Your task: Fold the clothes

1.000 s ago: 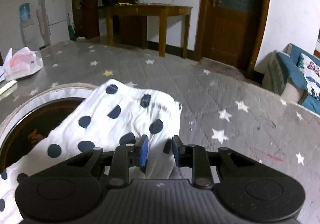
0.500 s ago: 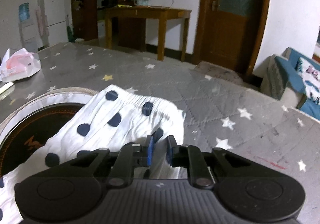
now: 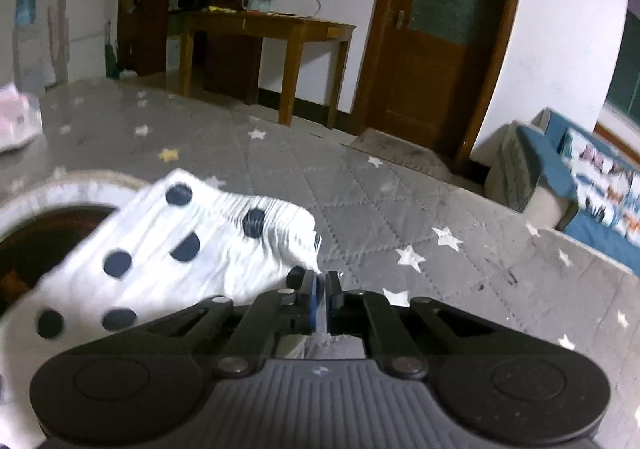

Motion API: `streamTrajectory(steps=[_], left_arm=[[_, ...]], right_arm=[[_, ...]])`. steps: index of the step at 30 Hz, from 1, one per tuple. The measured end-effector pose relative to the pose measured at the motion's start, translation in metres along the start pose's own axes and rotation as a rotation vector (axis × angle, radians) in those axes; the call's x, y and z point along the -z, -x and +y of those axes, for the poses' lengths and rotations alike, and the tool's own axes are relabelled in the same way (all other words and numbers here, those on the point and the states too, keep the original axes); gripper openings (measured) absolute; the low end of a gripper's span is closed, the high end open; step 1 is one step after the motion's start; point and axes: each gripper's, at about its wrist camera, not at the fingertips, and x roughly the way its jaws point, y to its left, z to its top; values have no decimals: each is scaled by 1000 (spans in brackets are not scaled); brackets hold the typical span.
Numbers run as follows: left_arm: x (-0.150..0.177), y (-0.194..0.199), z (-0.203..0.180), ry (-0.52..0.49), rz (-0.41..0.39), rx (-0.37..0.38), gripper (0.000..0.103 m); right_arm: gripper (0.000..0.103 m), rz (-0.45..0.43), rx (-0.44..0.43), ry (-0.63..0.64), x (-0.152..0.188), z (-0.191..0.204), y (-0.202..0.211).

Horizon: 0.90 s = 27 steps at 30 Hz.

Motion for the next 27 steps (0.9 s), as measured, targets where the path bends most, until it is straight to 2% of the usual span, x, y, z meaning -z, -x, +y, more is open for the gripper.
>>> streamTrajectory(steps=[5,8,10,12,15,20,27], left_arm=[[-1,-1,-1,-6,-1,-2,48],[0,-1,-3,-11,-1,-6,48],[0,-1,-3,-16,-1,-8,48],[0,-1,-4,-20,1,-9,48],[-1,0,-5,-21,4,-8,48],[-4,11,-2,-8,-23,-8,48],[-7,31,20,59,-66,-52,46]], right_arm=[[6,-53,-28,-6,-13,3,15],[6,-52,-107,0,-16,12,11],[6,-36,-126,21,-16,20,1],[6,1,-108,41,-15,27,-14],[6,2,-90,41,-16,25,-23],[11,8,-134,81,-18,28,3],[17,71,-331,109,20,49,72]])
